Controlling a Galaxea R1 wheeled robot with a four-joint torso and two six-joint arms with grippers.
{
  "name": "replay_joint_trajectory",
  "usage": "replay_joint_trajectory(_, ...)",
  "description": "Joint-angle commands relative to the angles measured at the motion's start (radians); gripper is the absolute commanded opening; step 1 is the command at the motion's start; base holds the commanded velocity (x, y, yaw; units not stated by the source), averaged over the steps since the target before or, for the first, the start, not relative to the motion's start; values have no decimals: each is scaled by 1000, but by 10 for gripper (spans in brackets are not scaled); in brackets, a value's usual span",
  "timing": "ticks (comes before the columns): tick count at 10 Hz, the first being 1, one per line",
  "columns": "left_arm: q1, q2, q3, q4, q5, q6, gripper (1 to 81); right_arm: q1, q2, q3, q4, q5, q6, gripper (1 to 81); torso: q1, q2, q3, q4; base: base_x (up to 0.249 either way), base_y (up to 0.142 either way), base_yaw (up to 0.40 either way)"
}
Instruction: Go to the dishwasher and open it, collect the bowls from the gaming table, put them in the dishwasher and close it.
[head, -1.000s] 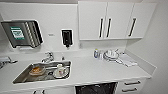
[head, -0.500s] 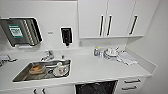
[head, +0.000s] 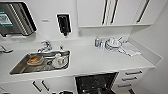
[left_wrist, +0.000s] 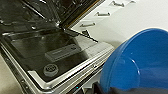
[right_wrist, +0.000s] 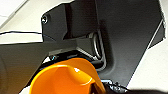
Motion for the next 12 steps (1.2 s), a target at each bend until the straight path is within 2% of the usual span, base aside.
replay_joint_trajectory(1, -217, 60, 11, -6, 108, -60, 10, 10, -13, 21, -9, -48, 1, 10, 0, 0, -92, 0, 0, 0, 0)
replay_joint_trajectory(2, -251, 95, -4, -9, 120, -63, 10, 11, -13, 22, -10, -48, 1, 10, 0, 0, -124, 0, 0, 0, 0)
replay_joint_trajectory(4, -315, 187, -61, -7, 192, -95, 10, 10, -16, 25, -10, -48, 1, 10, 0, 0, -184, 0, 0, 0, 0)
replay_joint_trajectory(7, -405, 317, -175, -12, 284, -115, 10, 10, -19, 39, -15, -48, 1, 10, 1, 1, -259, 0, 0, 0, 0)
replay_joint_trajectory(8, -425, 344, -198, -12, 298, -129, 10, 10, -19, 39, -15, -48, 1, 10, 1, 1, -280, 0, 0, 0, 0)
replay_joint_trajectory(10, -459, 393, -250, -14, 301, -136, 10, 10, -19, 44, -17, -48, -1, 10, 1, 2, -321, 0, 0, 0, 0)
replay_joint_trajectory(11, -484, 414, -293, -18, 314, -136, 10, 10, -20, 45, -17, -48, -2, 10, 1, 2, -312, 0, 0, 0, 0)
replay_joint_trajectory(12, -513, 442, -352, -38, 327, -138, 10, 10, -22, 47, -17, -48, -4, 10, 2, 2, -346, 0, 0, 0, 0)
